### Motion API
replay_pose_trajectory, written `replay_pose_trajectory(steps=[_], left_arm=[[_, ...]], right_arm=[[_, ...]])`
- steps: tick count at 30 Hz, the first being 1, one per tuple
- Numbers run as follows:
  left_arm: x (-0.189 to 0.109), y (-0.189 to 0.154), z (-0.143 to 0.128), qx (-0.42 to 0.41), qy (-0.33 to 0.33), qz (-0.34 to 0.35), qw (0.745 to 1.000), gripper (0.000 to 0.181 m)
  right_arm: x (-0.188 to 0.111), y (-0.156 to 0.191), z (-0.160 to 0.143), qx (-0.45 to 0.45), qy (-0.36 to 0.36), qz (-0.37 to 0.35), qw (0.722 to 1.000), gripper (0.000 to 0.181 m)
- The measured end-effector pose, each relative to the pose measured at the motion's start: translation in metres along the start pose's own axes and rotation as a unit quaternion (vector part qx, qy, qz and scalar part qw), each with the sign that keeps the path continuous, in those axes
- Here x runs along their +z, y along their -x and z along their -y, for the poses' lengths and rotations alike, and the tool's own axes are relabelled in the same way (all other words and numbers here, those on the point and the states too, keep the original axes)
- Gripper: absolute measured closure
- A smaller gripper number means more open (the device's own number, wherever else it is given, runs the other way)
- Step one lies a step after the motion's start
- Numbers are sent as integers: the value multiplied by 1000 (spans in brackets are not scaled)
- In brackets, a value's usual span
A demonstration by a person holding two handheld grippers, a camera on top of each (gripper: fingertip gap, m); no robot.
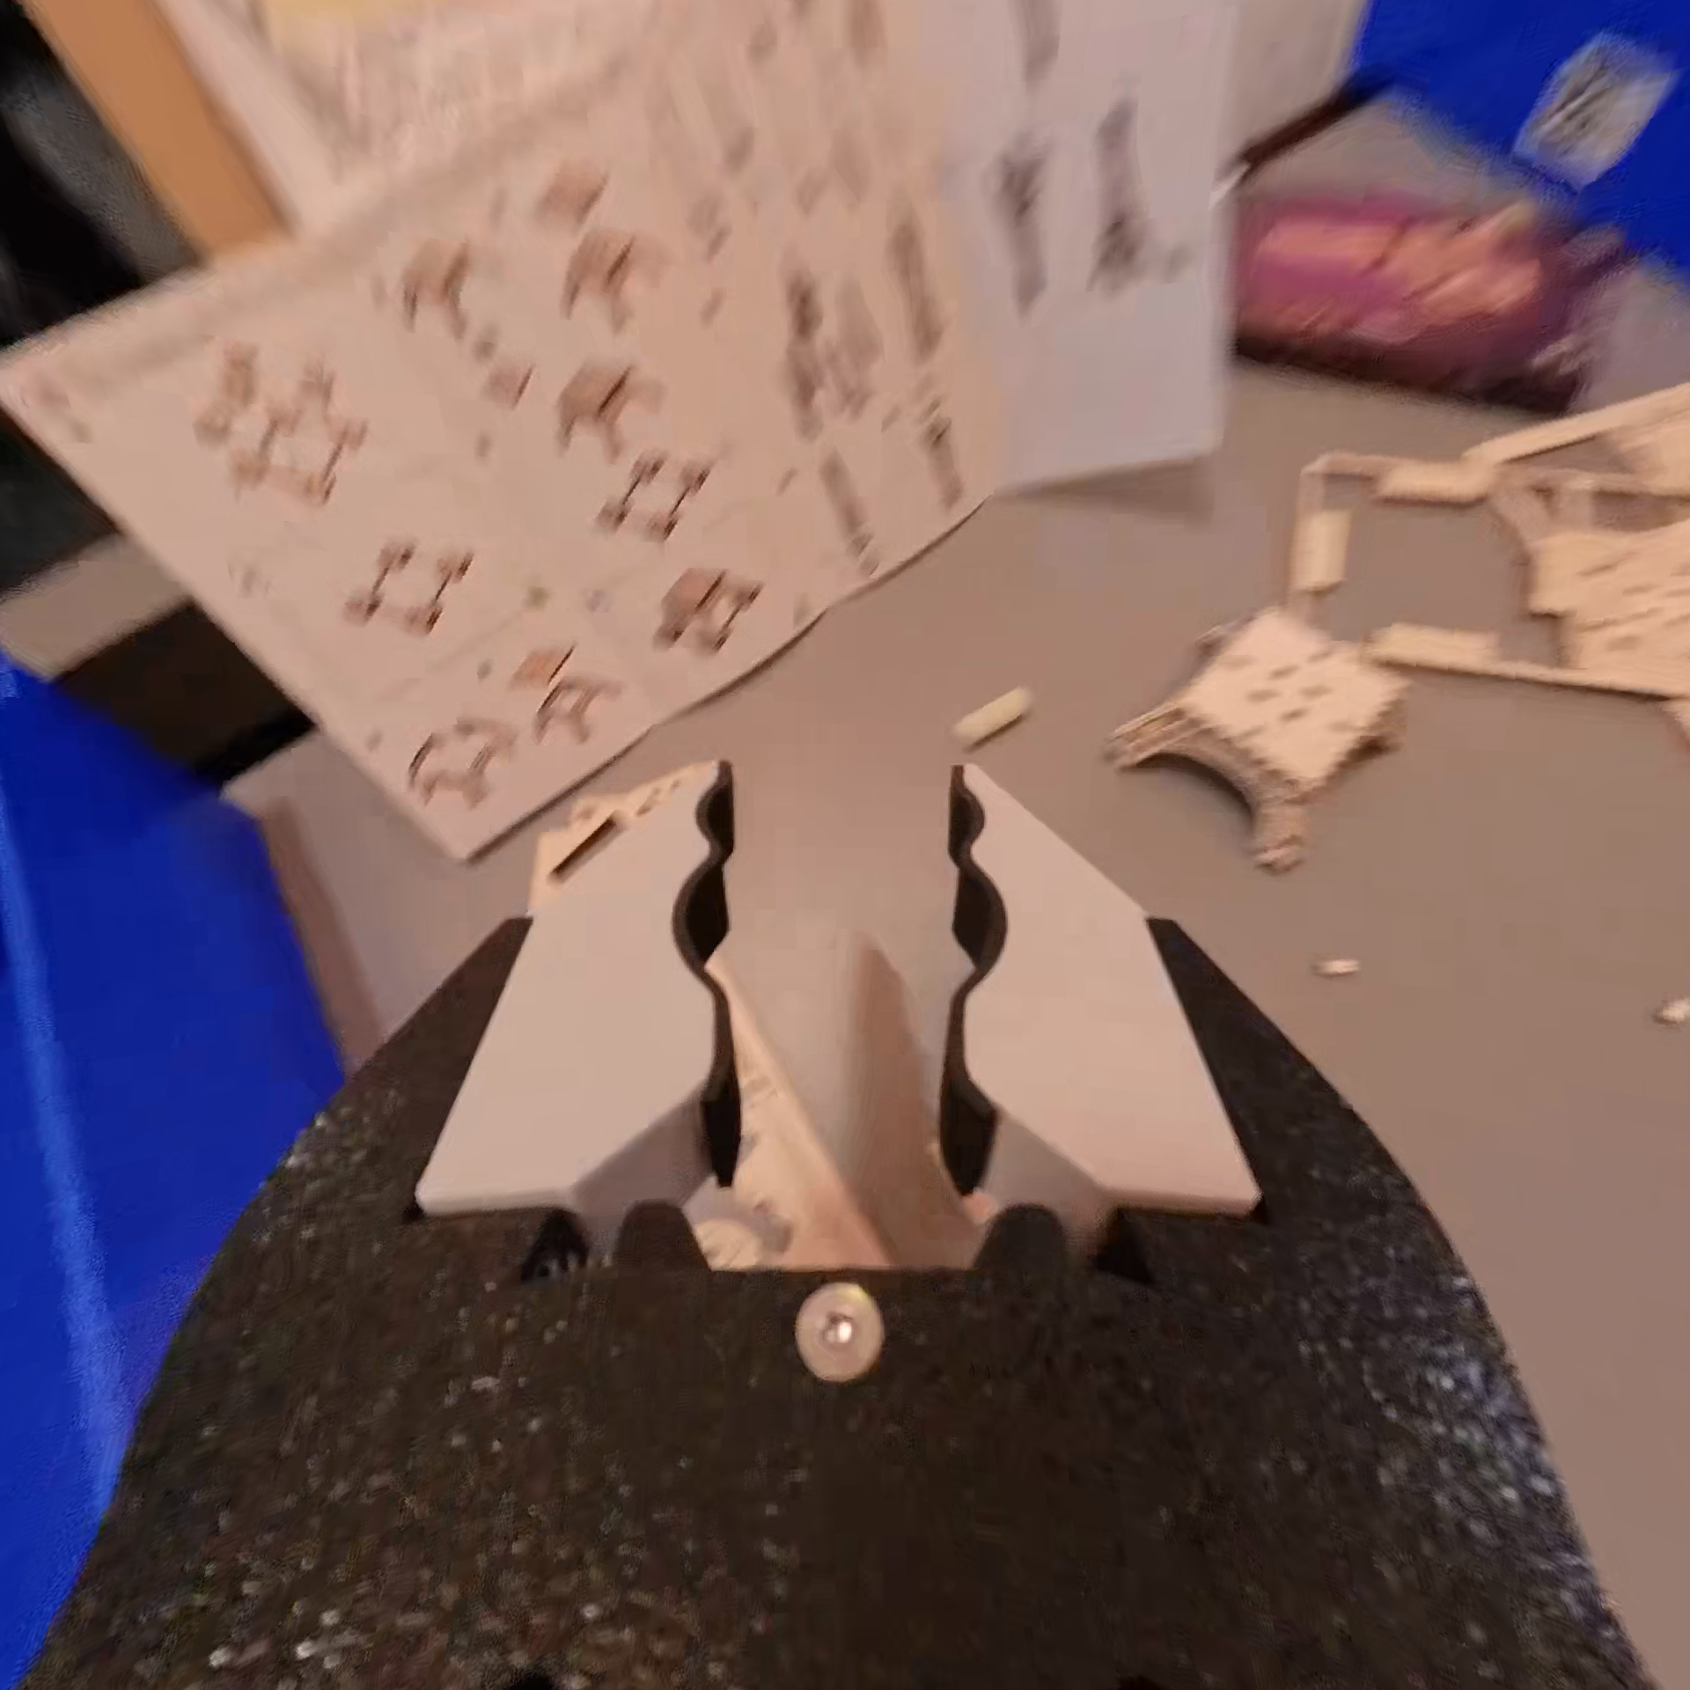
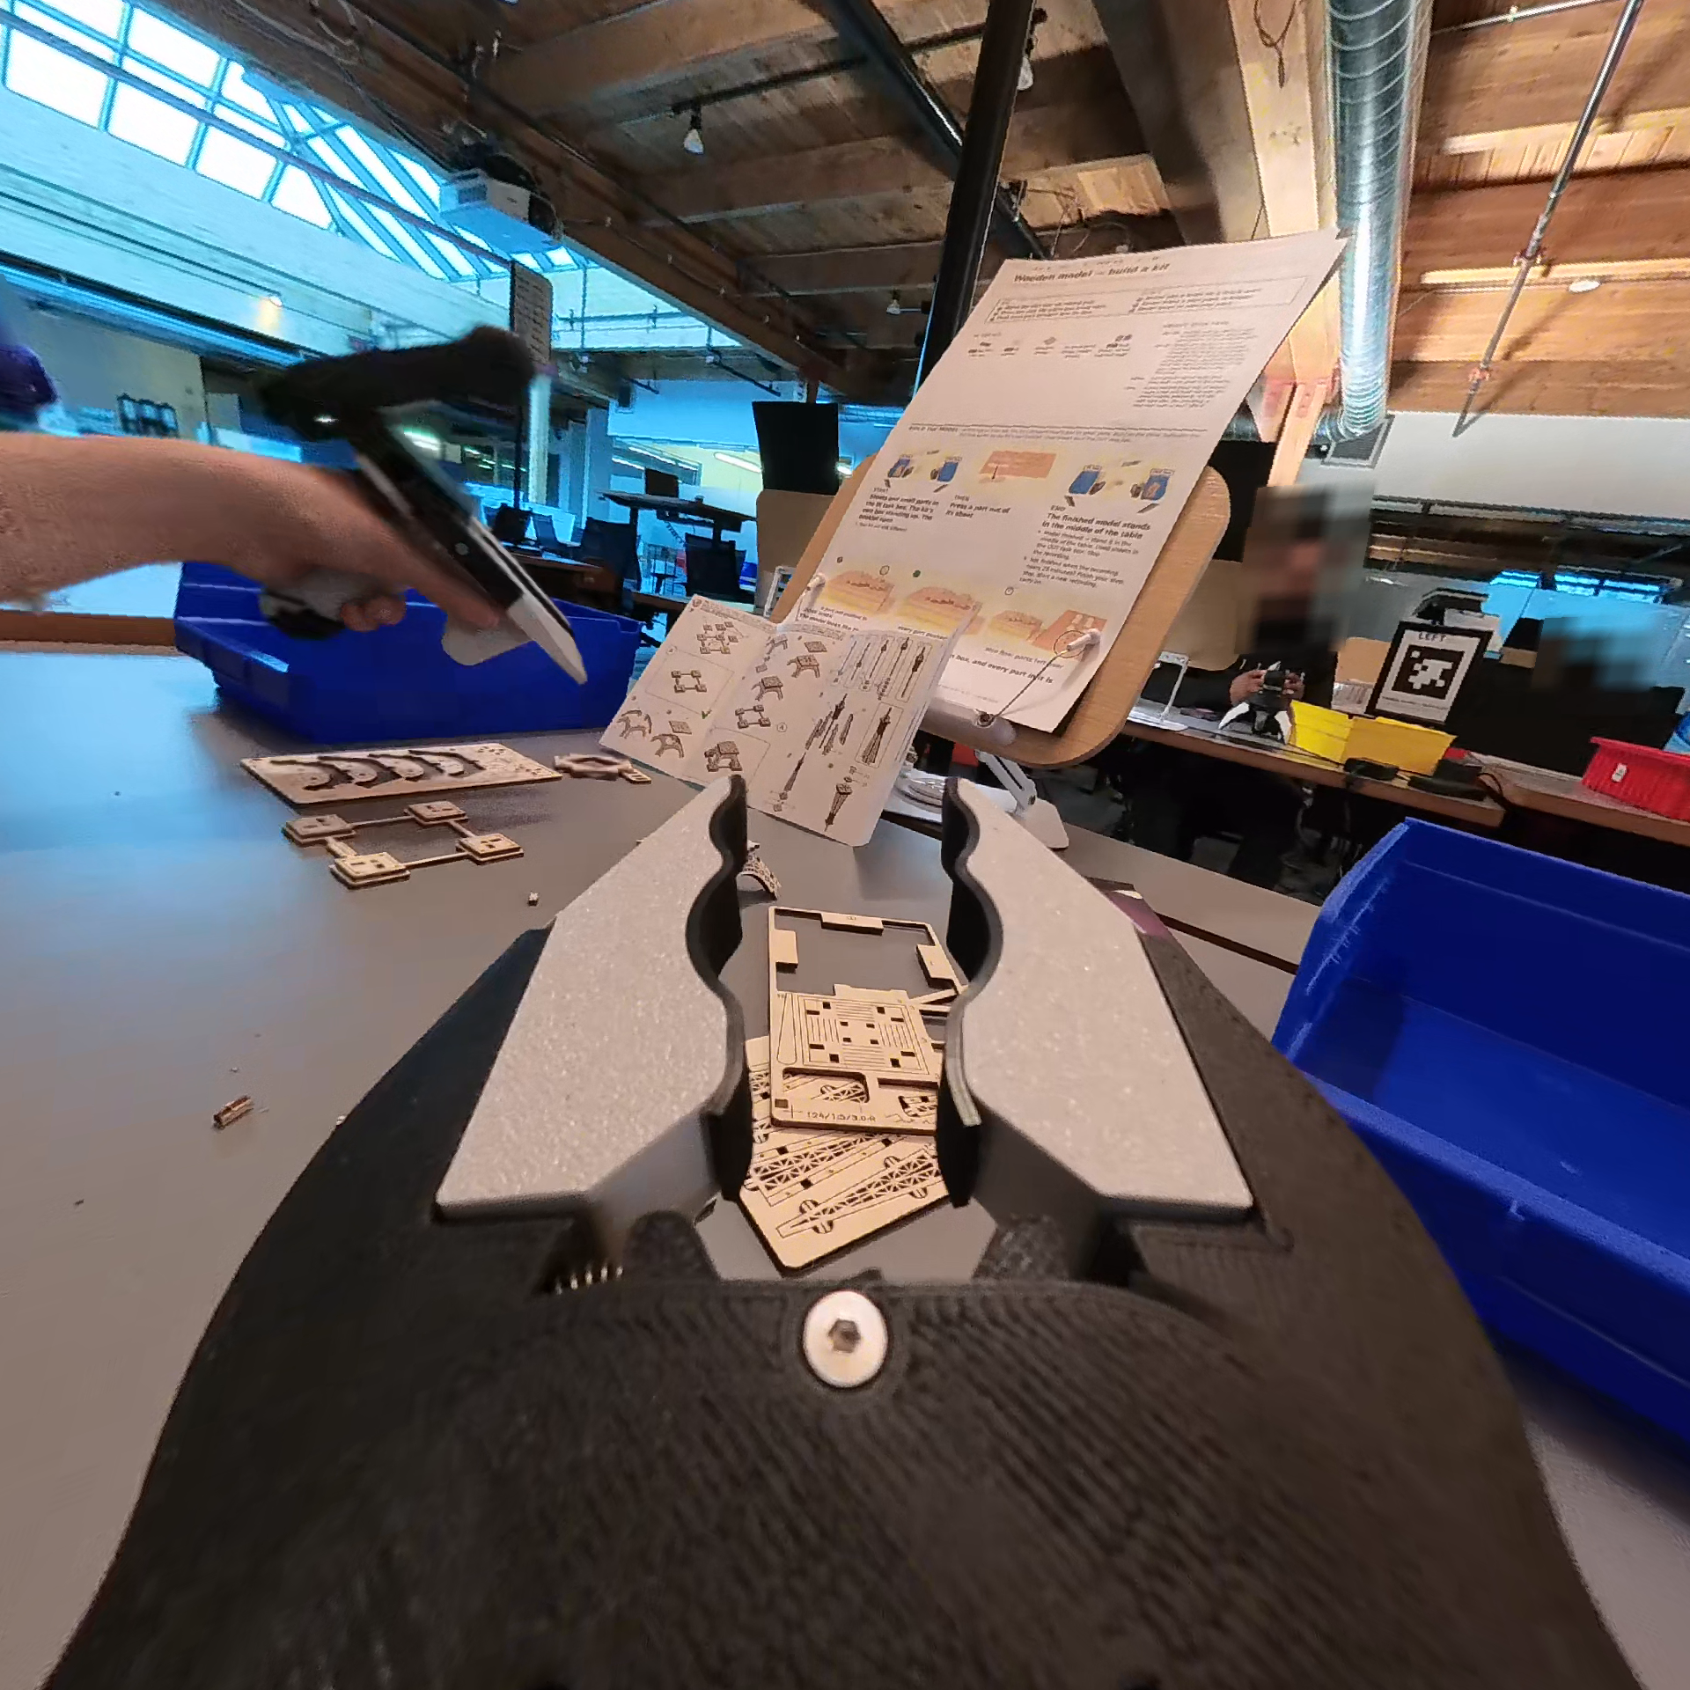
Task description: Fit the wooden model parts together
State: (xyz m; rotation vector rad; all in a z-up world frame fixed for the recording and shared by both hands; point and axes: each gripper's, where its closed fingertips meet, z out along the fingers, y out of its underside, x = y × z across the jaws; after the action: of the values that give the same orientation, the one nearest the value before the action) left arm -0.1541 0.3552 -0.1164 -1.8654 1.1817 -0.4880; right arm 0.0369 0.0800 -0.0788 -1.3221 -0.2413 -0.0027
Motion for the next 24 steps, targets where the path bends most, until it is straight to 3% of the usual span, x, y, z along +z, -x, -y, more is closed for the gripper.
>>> replay_pose_trajectory(steps=[5,8,12,17,20,24], left_arm=[[-31,-48,29,31,-213,5,977,93],[-41,-61,32,22,-250,5,968,67],[-49,-51,26,44,-251,46,966,52],[-81,-25,23,10,-307,85,948,57],[-80,-23,19,-30,-325,48,944,60],[-78,-52,28,54,-381,23,923,95]], right_arm=[[3,5,-4,-18,16,5,1000,134],[5,2,-7,-22,28,-11,999,123],[11,-10,-18,4,66,-37,997,107],[37,-4,-33,45,109,-25,993,94],[53,-8,-40,30,126,-33,991,93],[79,-16,-48,-14,200,-18,980,82]])
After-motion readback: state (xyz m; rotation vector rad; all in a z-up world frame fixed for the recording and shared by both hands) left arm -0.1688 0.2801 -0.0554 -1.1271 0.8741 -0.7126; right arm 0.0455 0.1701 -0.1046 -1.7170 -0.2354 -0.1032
